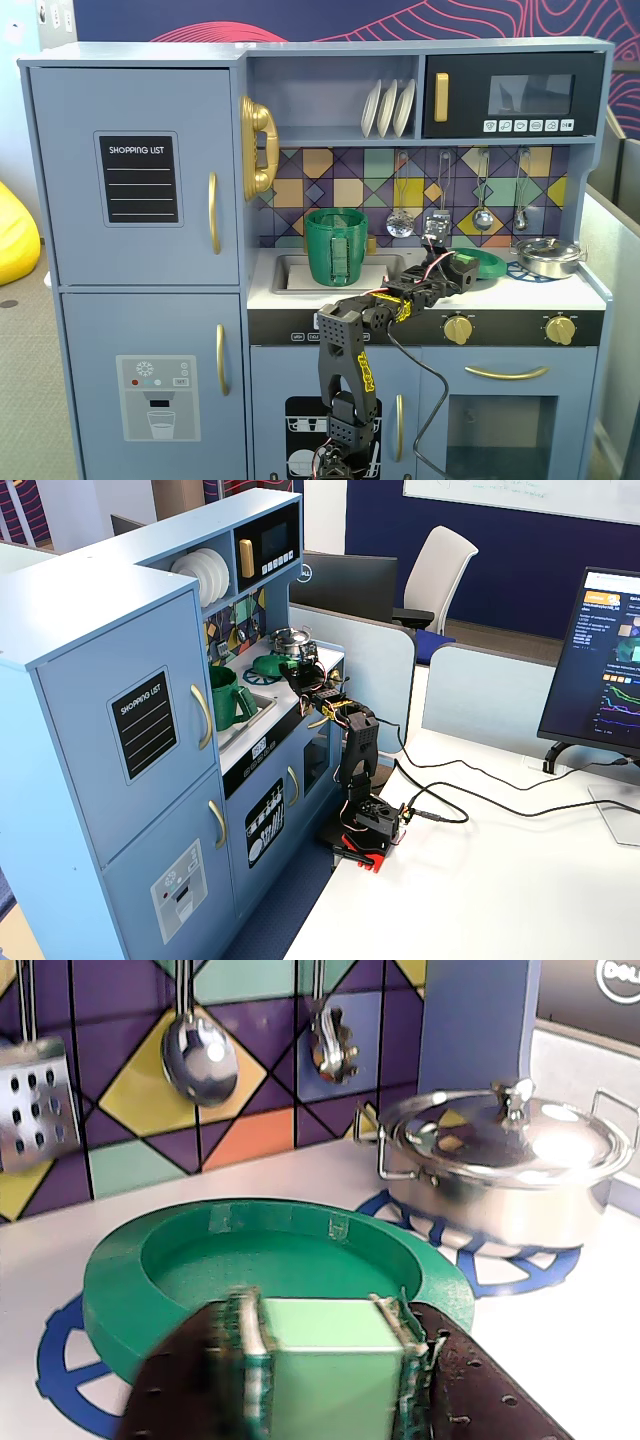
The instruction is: Take off the lid from the green recipient and place it on the counter
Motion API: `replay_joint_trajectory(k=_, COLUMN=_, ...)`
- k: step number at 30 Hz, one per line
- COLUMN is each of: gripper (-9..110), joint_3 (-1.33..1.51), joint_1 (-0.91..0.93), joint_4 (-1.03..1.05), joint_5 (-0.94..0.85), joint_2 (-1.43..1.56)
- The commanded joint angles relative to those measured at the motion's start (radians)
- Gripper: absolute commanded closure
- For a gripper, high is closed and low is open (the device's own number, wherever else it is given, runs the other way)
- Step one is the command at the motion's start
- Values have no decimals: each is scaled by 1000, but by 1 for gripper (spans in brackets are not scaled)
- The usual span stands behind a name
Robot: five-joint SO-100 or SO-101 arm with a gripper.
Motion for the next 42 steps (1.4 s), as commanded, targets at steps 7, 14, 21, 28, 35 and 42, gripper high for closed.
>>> replay_joint_trajectory(k=7, gripper=56, joint_3=-14, joint_1=-20, joint_4=3, joint_5=5, joint_2=54)
replay_joint_trajectory(k=14, gripper=59, joint_3=34, joint_1=-48, joint_4=155, joint_5=11, joint_2=290)
replay_joint_trajectory(k=21, gripper=60, joint_3=57, joint_1=-104, joint_4=408, joint_5=-6, joint_2=569)
replay_joint_trajectory(k=28, gripper=61, joint_3=75, joint_1=-244, joint_4=864, joint_5=-101, joint_2=779)
replay_joint_trajectory(k=35, gripper=63, joint_3=41, joint_1=-391, joint_4=1304, joint_5=-141, joint_2=888)
replay_joint_trajectory(k=42, gripper=62, joint_3=87, joint_1=-462, joint_4=1509, joint_5=-58, joint_2=907)
